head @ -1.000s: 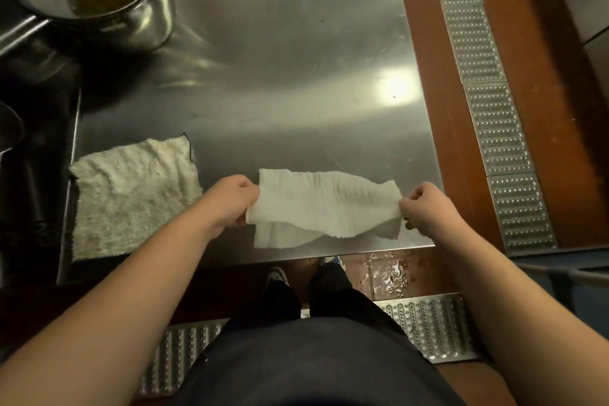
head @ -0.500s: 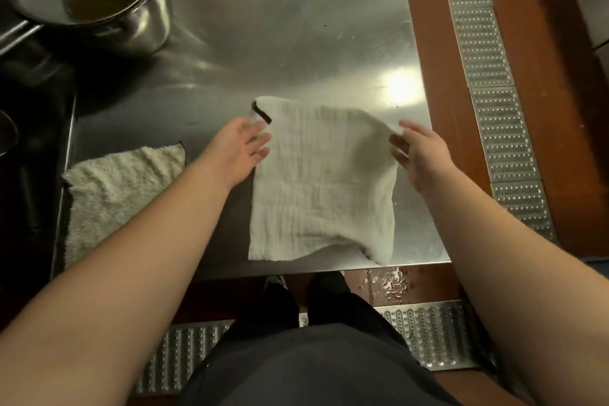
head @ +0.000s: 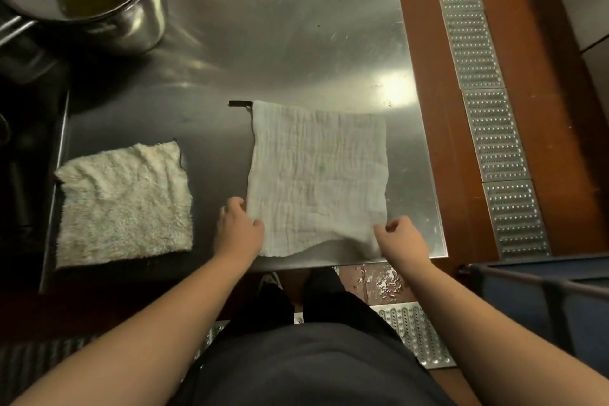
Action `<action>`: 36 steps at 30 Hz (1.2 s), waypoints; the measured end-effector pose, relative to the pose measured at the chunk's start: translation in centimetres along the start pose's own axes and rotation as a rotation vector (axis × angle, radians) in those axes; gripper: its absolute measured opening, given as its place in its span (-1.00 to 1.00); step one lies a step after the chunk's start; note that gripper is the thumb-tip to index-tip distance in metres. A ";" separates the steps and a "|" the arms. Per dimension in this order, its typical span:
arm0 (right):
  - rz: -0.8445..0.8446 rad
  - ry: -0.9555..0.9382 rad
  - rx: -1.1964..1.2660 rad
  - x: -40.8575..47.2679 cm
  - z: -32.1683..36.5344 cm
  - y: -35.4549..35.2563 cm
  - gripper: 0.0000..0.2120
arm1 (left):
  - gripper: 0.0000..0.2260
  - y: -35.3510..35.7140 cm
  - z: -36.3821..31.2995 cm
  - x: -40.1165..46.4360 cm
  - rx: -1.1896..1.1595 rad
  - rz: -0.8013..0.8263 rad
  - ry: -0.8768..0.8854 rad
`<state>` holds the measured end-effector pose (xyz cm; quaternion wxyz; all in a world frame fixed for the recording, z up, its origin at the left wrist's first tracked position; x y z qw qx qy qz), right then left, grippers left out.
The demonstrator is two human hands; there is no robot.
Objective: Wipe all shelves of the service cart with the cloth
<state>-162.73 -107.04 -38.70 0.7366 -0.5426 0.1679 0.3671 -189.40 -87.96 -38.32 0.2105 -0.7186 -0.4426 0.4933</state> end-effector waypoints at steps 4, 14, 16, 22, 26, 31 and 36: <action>0.027 -0.016 0.075 0.3 0.9 0.0 -0.93 | -0.81 0.2 -0.1 0.3 0.165 0.169 -0.009; -0.031 -0.017 0.061 0.4 -0.6 -2.5 -0.64 | -0.88 -0.2 1.6 -0.9 0.009 0.281 0.018; -0.036 -0.040 0.078 0.9 -1.4 -3.1 -0.60 | -0.89 0.4 2.0 -1.5 0.067 0.302 0.024; -0.242 -0.335 -0.231 -0.2 -0.8 -3.0 -0.49 | -0.73 -0.4 -0.2 -2.6 0.369 0.101 0.078; -0.086 -0.671 -0.444 0.1 2.9 -0.3 -0.35 | -0.43 1.2 -5.5 -2.4 0.363 0.031 0.528; -0.021 -0.501 -0.589 2.1 2.0 -0.1 -0.40 | -0.35 3.4 -5.0 -0.3 0.568 0.213 0.457; -0.085 -0.480 -0.458 0.8 2.2 -1.8 -0.42 | -0.42 1.4 -7.1 -1.9 0.329 0.185 0.473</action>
Point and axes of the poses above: each hand's wrist, its own x-axis towards the middle knuckle, its own y-axis out of the palm, z = x × y, the point moved 5 cm from there along x, towards the middle knuckle, and after that the axes turned 1 degree about y, right-handed, at the moved point
